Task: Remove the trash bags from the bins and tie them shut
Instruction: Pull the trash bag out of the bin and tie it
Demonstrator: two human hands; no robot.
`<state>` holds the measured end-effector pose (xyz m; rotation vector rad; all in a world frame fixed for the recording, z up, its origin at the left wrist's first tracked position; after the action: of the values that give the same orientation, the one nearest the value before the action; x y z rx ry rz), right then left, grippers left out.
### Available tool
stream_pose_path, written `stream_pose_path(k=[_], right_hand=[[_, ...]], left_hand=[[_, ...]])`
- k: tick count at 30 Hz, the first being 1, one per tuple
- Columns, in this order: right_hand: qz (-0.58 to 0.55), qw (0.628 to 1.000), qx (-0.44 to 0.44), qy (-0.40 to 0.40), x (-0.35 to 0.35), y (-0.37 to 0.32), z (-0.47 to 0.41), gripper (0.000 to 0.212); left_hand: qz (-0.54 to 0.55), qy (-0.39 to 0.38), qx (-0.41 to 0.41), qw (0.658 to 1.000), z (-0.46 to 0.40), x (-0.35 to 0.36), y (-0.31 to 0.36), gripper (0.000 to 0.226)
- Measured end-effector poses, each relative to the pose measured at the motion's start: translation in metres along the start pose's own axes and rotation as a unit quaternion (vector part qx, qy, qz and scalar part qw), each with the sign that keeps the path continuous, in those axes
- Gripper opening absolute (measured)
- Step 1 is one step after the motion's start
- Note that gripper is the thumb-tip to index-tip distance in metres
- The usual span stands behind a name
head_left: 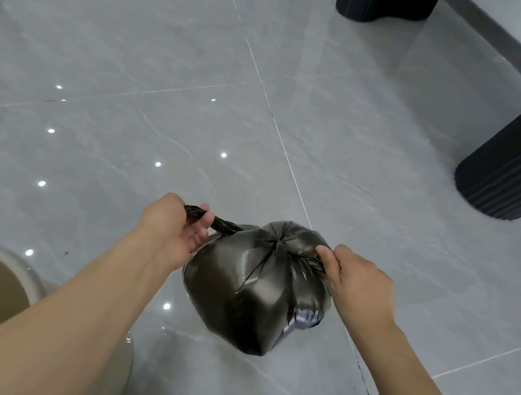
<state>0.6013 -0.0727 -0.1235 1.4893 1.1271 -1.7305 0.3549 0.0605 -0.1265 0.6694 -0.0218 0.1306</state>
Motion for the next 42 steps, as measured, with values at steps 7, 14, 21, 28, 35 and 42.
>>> stream_pose_path(k=[7, 14, 21, 28, 35, 42], right_hand=[[-0.063, 0.992, -0.041, -0.098, 0.009, 0.01, 0.001, 0.072], [-0.1, 0.981, -0.061, -0.154, 0.017, 0.008, 0.001, 0.063], [-0.152, 0.972, -0.021, -0.18, 0.026, 0.011, -0.001, 0.063], [-0.551, 0.723, 0.173, -0.379, 0.048, -0.007, 0.022, 0.04], [-0.786, 0.455, 0.309, -0.281, 0.053, -0.041, 0.024, 0.03], [-0.646, 0.701, 0.251, -0.166, 0.035, -0.036, 0.011, 0.02]], left_hand=[[-0.633, -0.127, 0.349, 0.68, 0.031, 0.044, 0.004, 0.027], [-0.764, -0.093, 0.323, 0.551, 0.029, 0.046, -0.011, 0.056], [-0.632, -0.118, 0.184, 0.744, 0.02, 0.026, -0.015, 0.05], [-0.761, 0.045, 0.362, 0.536, 0.023, 0.035, -0.003, 0.05], [-0.672, -0.122, 0.509, 0.524, 0.037, 0.054, -0.032, 0.01], [-0.584, -0.263, 0.333, 0.692, 0.037, 0.062, -0.062, 0.022]])
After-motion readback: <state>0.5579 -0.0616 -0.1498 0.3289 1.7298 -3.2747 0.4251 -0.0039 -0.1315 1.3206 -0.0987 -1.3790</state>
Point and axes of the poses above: each hand's wrist, its own z-axis away from the middle knuckle, its own x-axis out of the palm, y = z × x, the point moved 8 cm from there along -z, towards the middle knuckle
